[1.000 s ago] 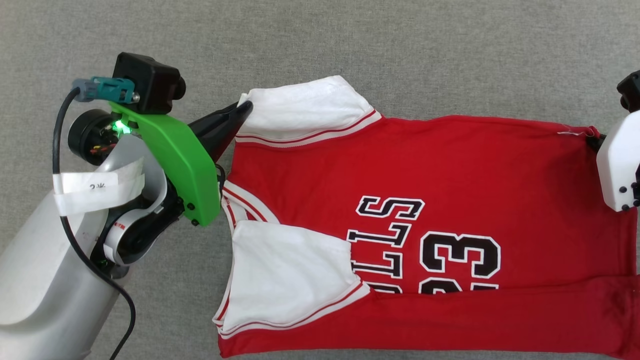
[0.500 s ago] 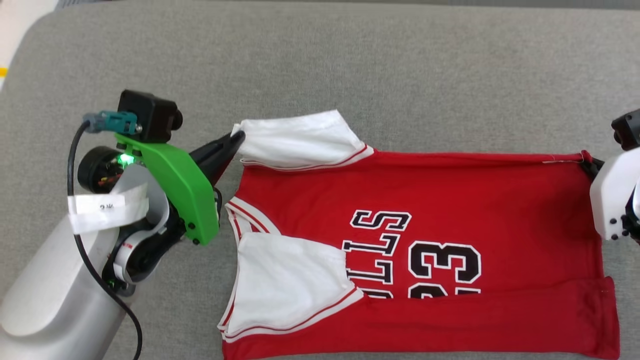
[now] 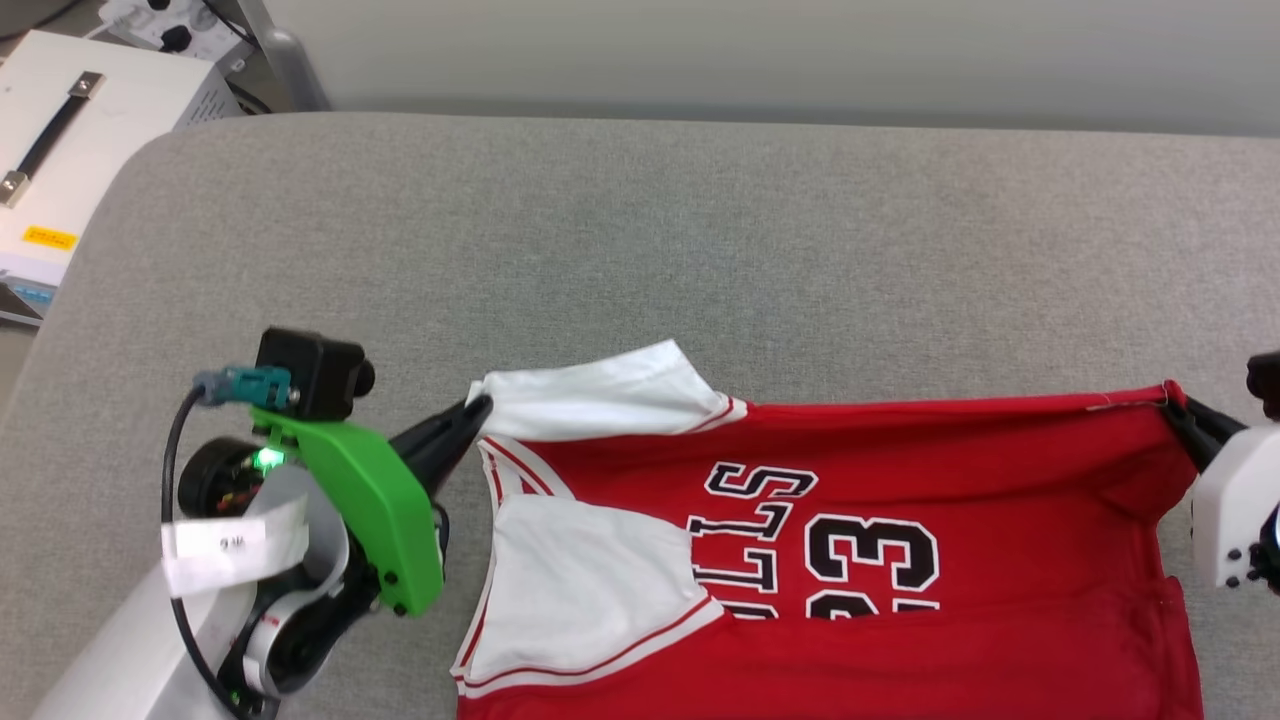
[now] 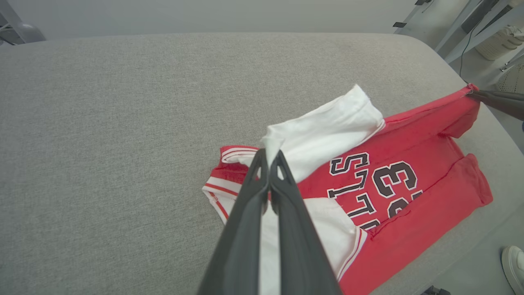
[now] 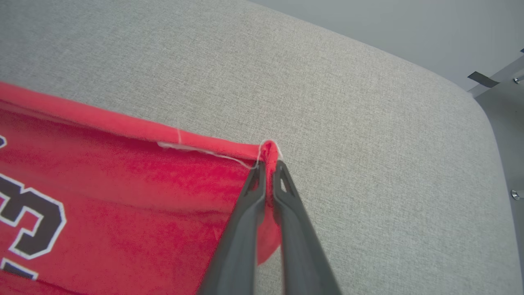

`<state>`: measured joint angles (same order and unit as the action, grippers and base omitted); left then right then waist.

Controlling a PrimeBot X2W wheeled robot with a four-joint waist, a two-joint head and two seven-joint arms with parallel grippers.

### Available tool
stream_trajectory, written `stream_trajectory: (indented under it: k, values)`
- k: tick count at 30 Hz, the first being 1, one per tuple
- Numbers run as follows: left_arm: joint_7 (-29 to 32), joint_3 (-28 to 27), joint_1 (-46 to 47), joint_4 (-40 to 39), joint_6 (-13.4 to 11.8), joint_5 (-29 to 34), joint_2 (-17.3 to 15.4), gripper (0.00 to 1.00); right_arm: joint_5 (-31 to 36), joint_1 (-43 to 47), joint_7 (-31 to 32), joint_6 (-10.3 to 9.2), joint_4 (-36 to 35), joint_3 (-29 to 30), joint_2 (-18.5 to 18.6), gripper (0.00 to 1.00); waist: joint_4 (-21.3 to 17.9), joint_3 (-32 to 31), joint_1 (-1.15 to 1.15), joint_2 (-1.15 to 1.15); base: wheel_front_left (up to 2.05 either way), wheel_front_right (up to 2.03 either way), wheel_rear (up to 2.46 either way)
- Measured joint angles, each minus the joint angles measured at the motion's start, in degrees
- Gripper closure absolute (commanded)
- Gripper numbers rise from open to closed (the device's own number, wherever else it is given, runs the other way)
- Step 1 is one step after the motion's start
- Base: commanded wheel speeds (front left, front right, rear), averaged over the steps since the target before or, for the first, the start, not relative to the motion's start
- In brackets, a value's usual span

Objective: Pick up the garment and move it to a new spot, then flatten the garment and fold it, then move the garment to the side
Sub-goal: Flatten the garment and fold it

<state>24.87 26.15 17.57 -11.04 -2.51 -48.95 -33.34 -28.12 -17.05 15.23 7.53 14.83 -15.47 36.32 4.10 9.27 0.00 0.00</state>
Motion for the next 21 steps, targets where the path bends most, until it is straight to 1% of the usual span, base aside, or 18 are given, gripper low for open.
stream_trajectory:
  k: [2,3,11,16,21]
  values:
    - [-0.2,-0.2,-2.1,-0.9,-0.8,0.0,-0.6,1.0,-0.1,1.9,-0.5,0.0,-1.2,0.6,0.0,1.0,0.1,-0.7,0.0,0.0,0.0,0.0,0.0]
    - [-0.6,-0.2,-4.9,-2.0,-1.8,-0.4,-0.9,1.0,-0.8,4.9,-0.9,0.0,-3.0,1.0,0.0,1.0,0.1,-1.3,0.0,0.0,0.0,0.0,0.0]
    - [-0.6,1.3,-12.5,-3.1,-3.8,-1.1,-1.4,1.0,-3.3,12.6,-0.8,0.0,-7.7,-0.5,0.6,1.0,0.1,-1.9,0.0,0.0,0.0,0.0,0.0]
    - [-0.1,2.8,-14.8,-2.3,-4.3,-1.1,-1.7,1.0,-3.5,14.9,-0.3,0.0,-8.6,-3.3,2.7,1.0,0.3,-1.8,0.0,0.0,0.0,0.0,0.0]
    - [0.4,4.2,-15.2,-0.1,-4.2,-1.0,-1.7,1.0,-3.6,15.4,0.0,0.0,-8.6,-5.4,4.6,1.0,0.5,-1.4,0.0,0.0,0.0,0.0,0.0]
